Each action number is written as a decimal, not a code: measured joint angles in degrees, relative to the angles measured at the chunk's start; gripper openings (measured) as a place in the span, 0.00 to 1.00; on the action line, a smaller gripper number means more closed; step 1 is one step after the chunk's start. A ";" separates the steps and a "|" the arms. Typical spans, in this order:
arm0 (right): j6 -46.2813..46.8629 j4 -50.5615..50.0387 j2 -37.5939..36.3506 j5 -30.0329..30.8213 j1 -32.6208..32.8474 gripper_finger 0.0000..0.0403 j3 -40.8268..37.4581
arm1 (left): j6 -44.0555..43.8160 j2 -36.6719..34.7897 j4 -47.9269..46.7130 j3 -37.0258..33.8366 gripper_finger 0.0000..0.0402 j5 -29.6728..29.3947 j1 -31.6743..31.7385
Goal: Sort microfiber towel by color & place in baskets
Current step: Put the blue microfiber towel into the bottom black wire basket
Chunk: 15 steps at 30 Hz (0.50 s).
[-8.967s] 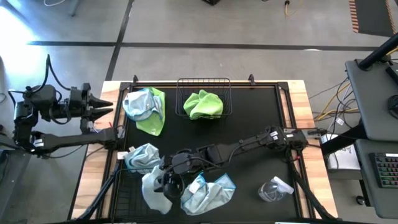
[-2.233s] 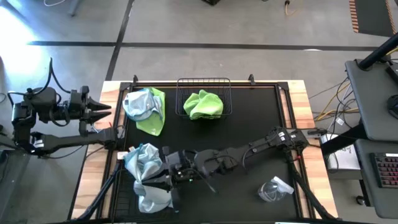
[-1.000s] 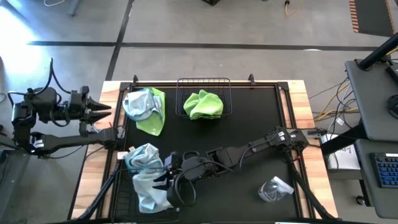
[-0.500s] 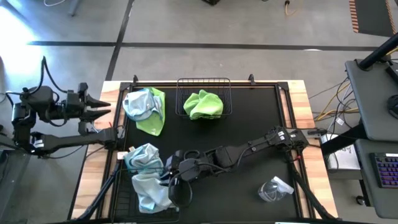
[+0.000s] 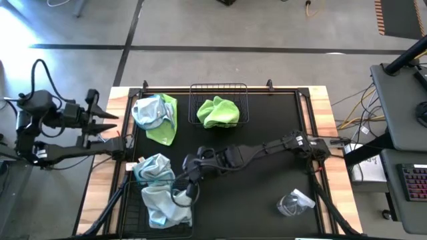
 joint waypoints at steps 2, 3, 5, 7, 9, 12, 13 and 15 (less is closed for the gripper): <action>-2.57 -2.29 -0.88 -0.35 -1.23 0.18 0.00 | 0.40 0.12 0.59 -1.11 0.24 -1.04 -0.02; -3.98 -3.50 -1.65 -0.34 -1.92 0.18 0.00 | 0.35 0.19 1.07 -1.88 0.24 -2.63 0.00; -7.02 -5.87 -3.43 -0.26 -3.30 0.19 0.00 | -0.17 0.38 2.15 -3.35 0.24 -5.45 -0.02; -9.45 -8.18 -5.48 0.59 -4.64 0.19 0.02 | -0.30 0.65 2.02 -4.78 0.24 -7.43 0.00; -11.29 -10.91 -7.33 2.59 -5.83 0.18 0.02 | -1.19 0.84 2.42 -6.12 0.24 -8.23 0.00; -14.40 -13.16 -9.88 3.84 -7.29 0.17 0.02 | -4.02 0.88 2.53 -8.52 0.24 -8.42 0.00; -15.44 -13.49 -10.47 3.85 -7.61 0.17 0.02 | -4.89 0.88 2.62 -9.26 0.24 -8.47 0.00; -18.18 -13.54 -11.91 3.83 -8.16 0.17 0.02 | -6.76 0.86 2.78 -10.91 0.24 -8.56 0.00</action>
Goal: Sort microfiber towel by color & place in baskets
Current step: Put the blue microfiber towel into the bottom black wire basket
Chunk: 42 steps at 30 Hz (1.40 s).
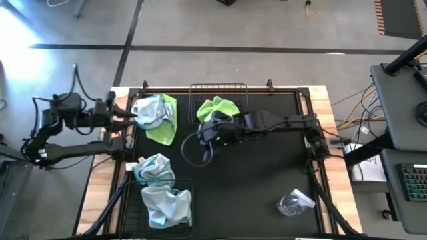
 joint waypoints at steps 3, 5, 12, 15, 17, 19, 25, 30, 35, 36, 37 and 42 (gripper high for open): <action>-4.19 -2.07 -1.76 -0.04 -0.38 0.17 0.00 | -2.18 -0.02 1.05 -2.42 0.24 -0.36 0.00; -6.04 -4.30 -2.84 -0.06 -0.53 0.17 0.00 | -3.27 -0.02 3.33 -4.36 0.24 -1.23 0.00; -7.49 -12.20 -6.08 -0.04 -0.68 0.17 0.00 | -3.43 -0.02 13.14 -11.85 0.24 -6.06 0.00; -7.50 -14.54 -7.17 -0.04 -0.68 0.17 0.00 | -2.85 0.02 16.63 -15.00 0.24 -5.36 0.00; -7.50 -15.58 -7.86 -0.02 -0.68 0.16 0.00 | -1.86 0.02 18.26 -16.73 0.24 -4.32 0.00; -7.50 -16.06 -8.42 -0.02 -0.68 0.16 0.00 | -0.66 0.02 19.50 -18.16 0.24 -4.08 0.00; -7.50 -16.60 -9.19 -0.02 -0.68 0.16 0.00 | 6.15 0.54 19.80 -19.37 0.24 -5.11 0.16; -6.00 -18.18 -9.24 -0.02 -0.68 0.16 0.00 | 11.97 1.53 20.12 -19.21 0.24 -23.22 0.39; 0.32 -22.96 -9.29 3.00 -0.66 0.15 0.00 | 15.33 2.49 19.63 -18.93 0.24 -37.87 1.14; 1.71 -24.36 -9.29 4.55 -0.64 0.15 0.00 | 15.32 2.71 19.13 -18.93 0.24 -39.10 1.70; 3.00 -25.31 -9.29 6.00 -0.64 0.15 0.00 | 14.81 2.95 18.44 -18.93 0.24 -40.15 2.54; 5.05 -24.91 -10.21 7.89 -0.64 0.15 -0.09 | 10.71 4.38 14.49 -18.95 0.24 -41.41 9.61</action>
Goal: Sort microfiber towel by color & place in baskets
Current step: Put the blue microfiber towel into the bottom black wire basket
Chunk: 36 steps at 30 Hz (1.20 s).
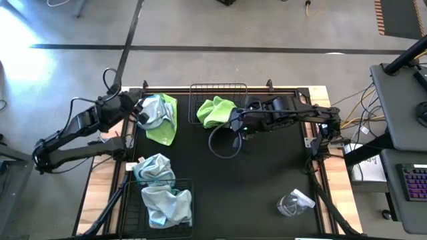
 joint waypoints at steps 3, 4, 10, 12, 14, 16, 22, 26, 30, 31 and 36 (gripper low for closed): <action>0.69 -0.13 -0.99 0.03 0.02 0.15 0.00 | -0.03 1.12 -0.94 -0.04 0.24 0.29 5.75; 1.02 -0.15 -1.30 0.03 0.01 0.15 0.00 | 0.12 1.53 -0.95 -0.03 0.24 1.29 7.64; 1.50 -0.15 -2.81 0.58 0.00 0.15 0.00 | -3.46 5.59 -3.73 1.24 0.24 23.87 20.40; 1.50 -0.15 -3.01 0.98 0.00 0.15 0.00 | -5.36 7.65 -4.92 1.36 0.24 32.63 23.85; 1.48 -0.15 -3.02 0.97 0.00 0.15 0.00 | -6.90 9.81 -5.07 1.42 0.24 36.88 25.96; 1.50 -0.15 -3.02 0.97 0.00 0.15 0.00 | -7.47 12.01 -5.90 1.72 0.24 37.17 27.02; 1.49 -0.14 -3.02 0.97 0.00 0.15 0.00 | -5.97 18.64 -11.58 2.95 0.24 37.07 27.81; 1.30 -0.15 -3.02 0.97 0.00 0.15 0.00 | -5.06 22.00 -14.69 2.85 0.24 37.03 27.81; 1.18 -0.13 -3.02 0.97 0.00 0.15 0.00 | -5.02 24.52 -15.81 2.67 0.24 36.97 27.81; 1.18 -0.13 -3.02 0.97 0.00 0.15 0.00 | -4.97 25.08 -15.85 2.67 0.24 36.97 27.81; 1.09 -0.13 -3.02 0.97 0.00 0.15 0.00 | -4.11 27.31 -15.58 2.67 0.24 35.87 27.81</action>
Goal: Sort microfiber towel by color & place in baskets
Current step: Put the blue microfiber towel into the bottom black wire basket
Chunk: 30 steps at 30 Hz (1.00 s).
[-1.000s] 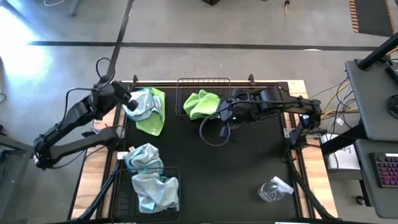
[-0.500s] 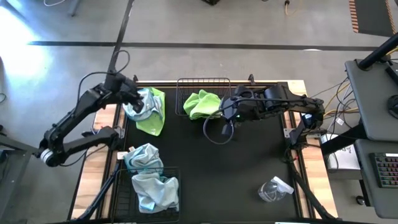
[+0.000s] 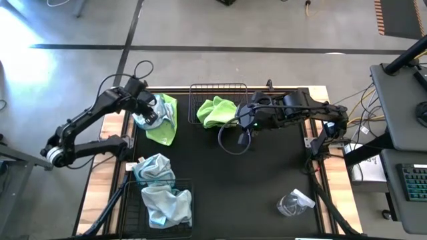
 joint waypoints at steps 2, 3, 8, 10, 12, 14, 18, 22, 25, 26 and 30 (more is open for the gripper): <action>0.00 0.00 0.00 0.00 0.00 0.15 0.00 | -0.87 0.89 0.05 0.00 0.24 -2.76 0.00; 0.00 0.00 0.00 0.00 0.00 0.15 0.00 | -1.77 1.33 0.03 -0.02 0.24 -4.26 0.00; 0.34 0.00 0.00 -0.02 0.00 0.15 0.00 | -6.06 3.12 -1.66 -0.07 0.24 -7.13 0.02; 0.35 0.00 0.00 -0.02 0.00 0.15 0.00 | -7.22 3.76 -2.49 -0.09 0.24 -7.16 0.02; 0.35 0.00 0.00 0.00 0.00 0.15 0.00 | -7.37 4.39 -3.26 -0.09 0.24 -7.44 0.02; 0.37 0.00 0.00 -0.02 0.00 0.15 0.00 | -7.41 5.07 -4.10 -0.24 0.24 -9.33 0.02; 0.37 0.02 0.02 -0.02 0.00 0.15 0.00 | -7.49 6.61 -5.64 -0.42 0.24 -11.67 -0.08; 0.42 0.02 0.02 -0.01 0.00 0.15 0.00 | -7.96 8.01 -7.87 -0.44 0.24 -11.64 -0.12; 1.29 0.01 0.02 -0.02 0.00 0.15 0.00 | -7.96 9.19 -9.85 -0.48 0.24 -11.57 -0.11; 1.50 0.02 0.02 0.00 0.00 0.15 0.00 | -7.86 9.45 -10.37 -0.48 0.24 -11.55 -0.13; 2.37 0.02 0.04 -0.02 0.00 0.15 0.00 | -7.01 10.64 -11.18 -0.50 0.24 -9.90 -0.20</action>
